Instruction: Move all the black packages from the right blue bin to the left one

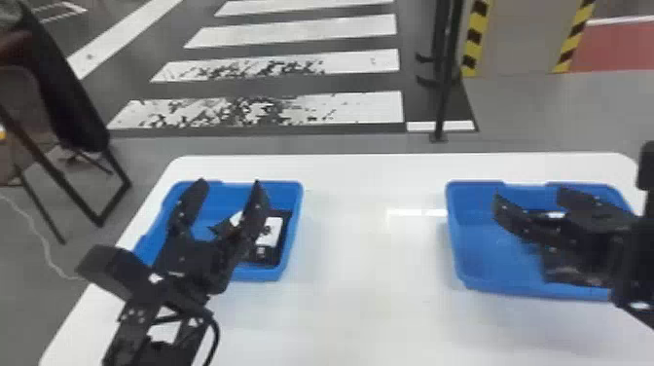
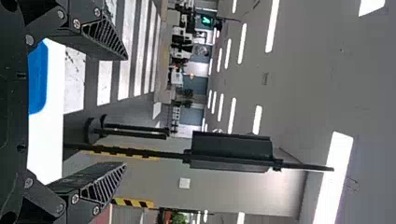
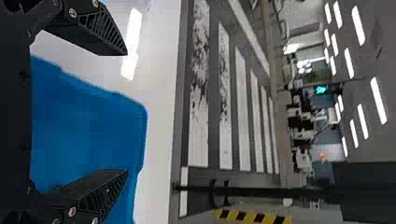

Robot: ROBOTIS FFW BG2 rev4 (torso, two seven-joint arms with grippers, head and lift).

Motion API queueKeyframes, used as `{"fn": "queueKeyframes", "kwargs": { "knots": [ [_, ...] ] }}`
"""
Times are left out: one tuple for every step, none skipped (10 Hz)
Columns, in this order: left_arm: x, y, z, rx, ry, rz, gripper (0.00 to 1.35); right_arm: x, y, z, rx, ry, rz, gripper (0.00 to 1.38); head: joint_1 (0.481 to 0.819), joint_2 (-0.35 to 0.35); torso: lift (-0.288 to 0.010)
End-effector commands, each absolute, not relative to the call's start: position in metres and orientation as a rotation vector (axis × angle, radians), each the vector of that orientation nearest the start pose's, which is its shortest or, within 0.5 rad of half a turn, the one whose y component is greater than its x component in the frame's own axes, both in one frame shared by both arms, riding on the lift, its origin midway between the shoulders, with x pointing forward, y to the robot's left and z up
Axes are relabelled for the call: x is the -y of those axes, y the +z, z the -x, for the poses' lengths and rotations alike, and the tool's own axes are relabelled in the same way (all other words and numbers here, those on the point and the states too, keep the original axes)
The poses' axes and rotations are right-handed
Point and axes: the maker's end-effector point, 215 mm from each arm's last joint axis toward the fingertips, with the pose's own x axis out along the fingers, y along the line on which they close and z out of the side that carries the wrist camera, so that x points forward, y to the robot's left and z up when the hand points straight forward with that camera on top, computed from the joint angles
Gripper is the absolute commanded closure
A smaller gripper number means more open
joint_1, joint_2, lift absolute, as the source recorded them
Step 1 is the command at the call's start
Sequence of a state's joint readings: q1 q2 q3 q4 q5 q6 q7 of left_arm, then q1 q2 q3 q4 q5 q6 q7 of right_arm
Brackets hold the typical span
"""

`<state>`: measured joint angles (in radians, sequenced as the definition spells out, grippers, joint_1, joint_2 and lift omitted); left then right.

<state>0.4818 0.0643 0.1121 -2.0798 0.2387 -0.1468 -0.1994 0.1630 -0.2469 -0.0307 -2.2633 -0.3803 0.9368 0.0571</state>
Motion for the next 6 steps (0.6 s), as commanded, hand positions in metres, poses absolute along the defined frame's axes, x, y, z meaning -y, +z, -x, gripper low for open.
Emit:
{"fn": "queueKeyframes", "kwargs": {
  "knots": [
    [-0.242, -0.245, -0.437, 0.225, -0.149, 0.118, 0.25, 0.246, -0.346, -0.501, -0.533, 0.141, 0.034, 0.14, 0.695, 0.093, -0.140],
    [-0.232, -0.244, -0.437, 0.226, -0.173, 0.122, 0.25, 0.265, -0.366, -0.509, -0.607, 0.104, 0.036, 0.14, 0.695, 0.032, -0.140],
    [-0.227, -0.244, -0.437, 0.223, -0.187, 0.123, 0.25, 0.277, -0.377, -0.509, -0.656, 0.078, 0.047, 0.15, 0.695, -0.014, -0.140],
    [-0.226, -0.244, -0.436, 0.223, -0.189, 0.127, 0.25, 0.282, -0.397, -0.501, -0.733, 0.067, 0.044, 0.15, 0.695, -0.034, -0.140],
    [-0.223, -0.245, -0.436, 0.220, -0.194, 0.130, 0.25, 0.292, -0.415, -0.491, -0.828, 0.044, 0.052, 0.15, 0.695, -0.056, -0.140],
    [-0.223, -0.245, -0.436, 0.220, -0.194, 0.130, 0.25, 0.301, -0.427, -0.482, -0.893, 0.019, 0.063, 0.15, 0.695, -0.070, -0.140]
  ]
}}
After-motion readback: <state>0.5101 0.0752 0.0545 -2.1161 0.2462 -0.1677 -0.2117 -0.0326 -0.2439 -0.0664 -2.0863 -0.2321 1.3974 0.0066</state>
